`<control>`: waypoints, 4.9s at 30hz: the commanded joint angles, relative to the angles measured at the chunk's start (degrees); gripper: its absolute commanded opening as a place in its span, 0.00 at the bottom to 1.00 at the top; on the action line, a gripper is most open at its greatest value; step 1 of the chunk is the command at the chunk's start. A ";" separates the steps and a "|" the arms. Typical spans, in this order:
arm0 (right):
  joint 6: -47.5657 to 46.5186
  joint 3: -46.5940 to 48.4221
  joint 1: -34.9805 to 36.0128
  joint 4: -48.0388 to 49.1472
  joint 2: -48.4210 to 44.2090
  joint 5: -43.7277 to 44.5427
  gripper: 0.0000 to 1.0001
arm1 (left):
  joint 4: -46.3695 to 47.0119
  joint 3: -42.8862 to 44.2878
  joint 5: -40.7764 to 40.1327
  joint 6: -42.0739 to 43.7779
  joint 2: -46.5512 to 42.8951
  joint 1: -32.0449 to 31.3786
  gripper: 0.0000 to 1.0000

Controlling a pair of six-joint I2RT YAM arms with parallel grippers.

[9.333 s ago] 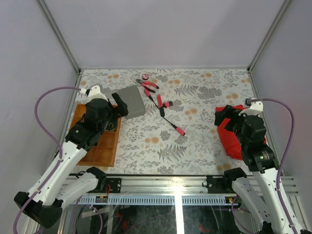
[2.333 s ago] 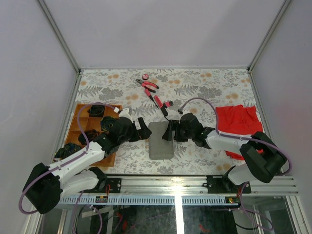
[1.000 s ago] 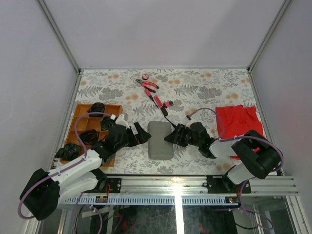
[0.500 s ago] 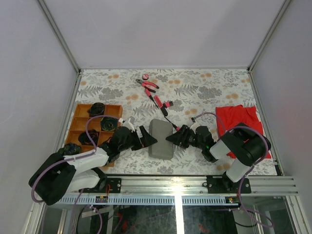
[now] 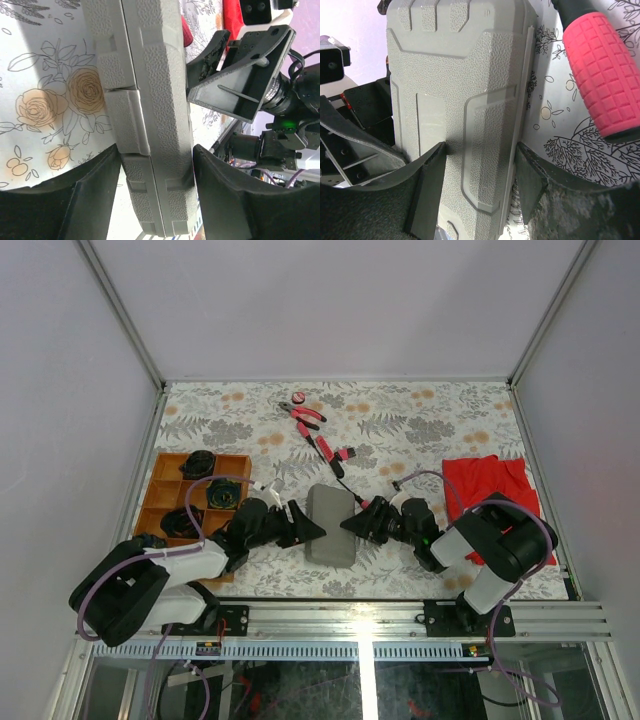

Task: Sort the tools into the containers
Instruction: Adjust the storage box at the center of the board.

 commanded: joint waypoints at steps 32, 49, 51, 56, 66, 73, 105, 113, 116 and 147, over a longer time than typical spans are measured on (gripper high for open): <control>-31.05 10.98 -0.48 -63.71 -52.85 32.63 0.93 | -36.38 20.67 -11.78 21.32 -9.39 -3.63 0.00; -36.13 13.60 -0.44 -68.02 -63.09 36.29 0.99 | -49.77 35.64 -19.07 34.88 -5.39 -17.19 0.00; -36.96 14.01 -0.48 -68.23 -64.16 36.79 0.99 | -50.93 36.68 -17.90 37.78 -5.30 -17.43 0.00; -43.04 14.06 -0.48 -67.18 -67.24 30.50 0.98 | -51.55 36.89 -17.46 44.79 -5.97 -17.96 0.00; -53.22 10.86 -0.48 -57.70 -68.55 18.05 0.95 | -49.11 35.59 -14.33 54.03 -5.57 -18.07 0.00; -58.84 11.62 -0.48 -56.53 -65.95 6.96 0.95 | -48.59 33.23 -12.74 60.44 -7.34 -18.15 0.00; -97.88 30.74 1.06 -81.65 -46.33 -31.24 0.97 | -51.98 26.94 -8.86 75.98 -10.61 -19.62 0.00; -99.62 29.36 5.33 -75.21 -37.90 -27.18 0.97 | -51.82 26.65 -7.87 76.30 -11.23 -20.48 0.00; -99.71 27.02 5.72 -70.16 -35.79 -25.77 0.96 | -51.28 26.06 -7.17 76.45 -12.08 -20.70 0.00; -102.55 22.50 7.95 -61.84 -22.11 -19.92 0.47 | -48.27 23.73 -6.02 75.56 -15.44 -21.32 0.19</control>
